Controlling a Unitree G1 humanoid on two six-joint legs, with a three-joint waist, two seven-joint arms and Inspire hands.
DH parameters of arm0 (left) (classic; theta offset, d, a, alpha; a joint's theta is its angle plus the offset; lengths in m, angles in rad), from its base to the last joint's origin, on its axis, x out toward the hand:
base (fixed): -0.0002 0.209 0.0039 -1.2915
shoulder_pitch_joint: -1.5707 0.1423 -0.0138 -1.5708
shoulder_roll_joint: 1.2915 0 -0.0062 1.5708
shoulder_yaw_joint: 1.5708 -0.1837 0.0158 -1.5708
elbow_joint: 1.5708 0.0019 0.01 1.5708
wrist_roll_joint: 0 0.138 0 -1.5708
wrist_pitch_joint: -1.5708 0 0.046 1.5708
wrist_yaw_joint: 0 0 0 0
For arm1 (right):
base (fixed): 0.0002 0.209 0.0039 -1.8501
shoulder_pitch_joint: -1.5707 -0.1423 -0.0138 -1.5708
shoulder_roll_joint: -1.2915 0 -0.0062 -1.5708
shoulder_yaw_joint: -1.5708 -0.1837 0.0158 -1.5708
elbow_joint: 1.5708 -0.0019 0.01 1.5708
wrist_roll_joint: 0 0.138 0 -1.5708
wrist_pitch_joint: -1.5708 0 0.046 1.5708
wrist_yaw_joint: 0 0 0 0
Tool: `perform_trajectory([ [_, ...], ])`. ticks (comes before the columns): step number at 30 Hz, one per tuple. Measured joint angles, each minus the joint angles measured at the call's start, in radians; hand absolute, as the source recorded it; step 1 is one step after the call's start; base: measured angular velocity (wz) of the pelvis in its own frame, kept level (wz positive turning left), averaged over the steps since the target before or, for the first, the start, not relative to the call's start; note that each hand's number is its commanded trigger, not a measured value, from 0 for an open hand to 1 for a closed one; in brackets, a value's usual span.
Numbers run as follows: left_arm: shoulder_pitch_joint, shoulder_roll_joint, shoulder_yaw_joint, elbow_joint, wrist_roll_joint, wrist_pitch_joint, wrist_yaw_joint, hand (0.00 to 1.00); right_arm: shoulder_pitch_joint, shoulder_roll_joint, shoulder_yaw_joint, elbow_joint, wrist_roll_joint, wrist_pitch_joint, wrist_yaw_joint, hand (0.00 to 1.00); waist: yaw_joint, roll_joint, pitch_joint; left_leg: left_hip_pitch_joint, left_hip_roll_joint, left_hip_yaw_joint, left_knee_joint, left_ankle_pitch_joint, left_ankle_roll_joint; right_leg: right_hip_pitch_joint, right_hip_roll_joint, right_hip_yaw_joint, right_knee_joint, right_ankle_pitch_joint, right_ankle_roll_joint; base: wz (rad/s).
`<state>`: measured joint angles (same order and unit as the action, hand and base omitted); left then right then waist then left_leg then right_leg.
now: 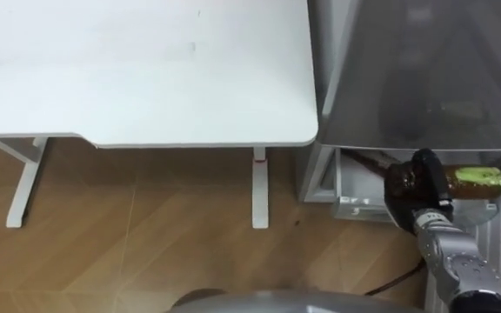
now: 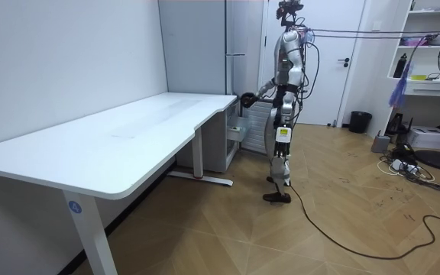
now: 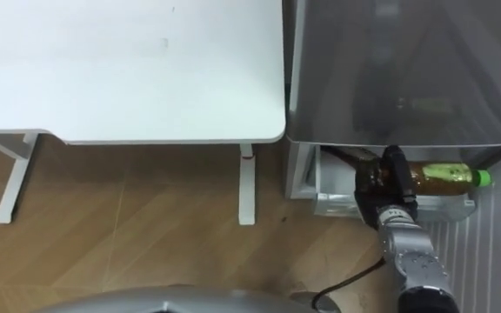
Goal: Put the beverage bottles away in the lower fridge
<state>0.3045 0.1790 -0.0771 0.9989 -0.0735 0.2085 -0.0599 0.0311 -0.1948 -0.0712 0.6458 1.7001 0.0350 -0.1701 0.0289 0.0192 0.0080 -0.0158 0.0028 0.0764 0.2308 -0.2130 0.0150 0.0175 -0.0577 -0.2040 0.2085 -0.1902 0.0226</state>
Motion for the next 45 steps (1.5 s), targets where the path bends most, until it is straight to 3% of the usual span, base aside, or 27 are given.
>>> perform_trajectory([
  [2,-0.025,0.001,0.001,0.001,0.0,0.001,0.008,0.0,-0.039,0.0,-0.004,0.043,0.0,0.0,0.007,1.0,0.002,0.0,-0.0001,-0.026,0.002,-0.005,0.012,0.001,-0.001,-0.027,0.0,-0.003,0.014,0.0,-0.001,0.02],
  [5,-0.051,0.002,0.0,0.004,-0.007,-0.005,0.009,0.0,-0.09,0.001,-0.017,0.114,0.01,0.001,0.018,1.0,0.0,-0.01,0.006,-0.059,0.001,-0.01,0.014,0.009,0.001,-0.056,-0.004,-0.011,0.022,0.004,-0.006,0.03],
  [7,-0.082,0.008,-0.019,0.017,-0.004,-0.001,0.008,0.0,-0.171,-0.001,-0.044,0.214,0.02,-0.003,0.019,1.0,-0.001,-0.01,0.0059,-0.111,0.0,-0.014,0.047,0.01,0.002,-0.096,-0.008,-0.022,0.037,0.006,-0.009,0.11],
  [11,-0.131,0.014,-0.022,0.048,-0.007,0.001,0.008,0.0,-0.243,-0.018,-0.074,0.317,0.021,0.007,0.038,1.0,0.002,-0.005,0.0081,-0.191,0.0,-0.026,0.089,0.013,0.007,-0.173,-0.016,-0.035,0.082,0.007,-0.011,0.12],
  [18,-0.188,0.033,-0.024,0.111,-0.013,-0.042,0.011,0.0,-0.389,-0.025,-0.105,0.482,0.003,0.01,0.041,1.0,0.007,-0.005,0.014,-0.312,-0.016,-0.038,0.103,0.053,0.012,-0.309,-0.043,-0.049,0.151,-0.004,-0.02,0.12],
  [22,-0.22,0.037,-0.024,0.139,-0.016,-0.045,0.013,0.0,-0.49,-0.053,-0.12,0.524,0.004,0.01,0.039,1.0,0.009,-0.011,0.0179,-0.387,-0.02,-0.037,0.093,0.084,0.014,-0.403,-0.056,-0.045,0.18,0.001,-0.024,0.06],
  [30,-0.261,0.054,-0.025,0.171,-0.055,-0.07,0.04,0.0,-0.561,-0.105,-0.169,0.56,-0.013,0.011,0.048,1.0,0.016,-0.033,0.033,-0.486,-0.034,-0.032,0.104,0.1,0.017,-0.527,-0.084,-0.042,0.244,-0.009,-0.03,0.01],
  [34,-0.275,0.064,-0.025,0.171,-0.055,-0.071,0.05,0.0,-0.596,-0.143,-0.168,0.565,-0.027,0.011,0.048,1.0,0.036,-0.046,0.0409,-0.536,-0.036,-0.022,0.118,0.1,0.017,-0.588,-0.1,-0.042,0.282,-0.014,-0.035,-0.03],
  [38,-0.275,0.065,-0.026,0.175,-0.074,-0.071,0.051,0.0,-0.618,-0.16,-0.166,0.567,-0.042,0.016,0.047,1.0,0.056,-0.048,0.042,-0.565,-0.038,-0.023,0.135,0.1,0.017,-0.62,-0.108,-0.041,0.31,-0.021,-0.04,0.02],
  [40,-0.275,0.065,-0.026,0.177,-0.084,-0.071,0.053,0.0,-0.621,-0.163,-0.167,0.566,-0.044,0.026,0.046,0.0,0.061,-0.048,0.0423,-0.569,-0.038,-0.022,0.14,0.1,0.016,-0.623,-0.11,-0.043,0.317,-0.026,-0.042,0.06],
  [45,-0.276,0.068,-0.023,0.178,-0.09,-0.075,0.054,0.0,-0.649,-0.167,-0.167,0.566,-0.057,0.03,0.019,0.0,0.058,-0.049,0.0425,-0.59,-0.039,-0.012,0.152,0.1,0.016,-0.649,-0.119,-0.043,0.335,-0.037,-0.043,0.02],
])
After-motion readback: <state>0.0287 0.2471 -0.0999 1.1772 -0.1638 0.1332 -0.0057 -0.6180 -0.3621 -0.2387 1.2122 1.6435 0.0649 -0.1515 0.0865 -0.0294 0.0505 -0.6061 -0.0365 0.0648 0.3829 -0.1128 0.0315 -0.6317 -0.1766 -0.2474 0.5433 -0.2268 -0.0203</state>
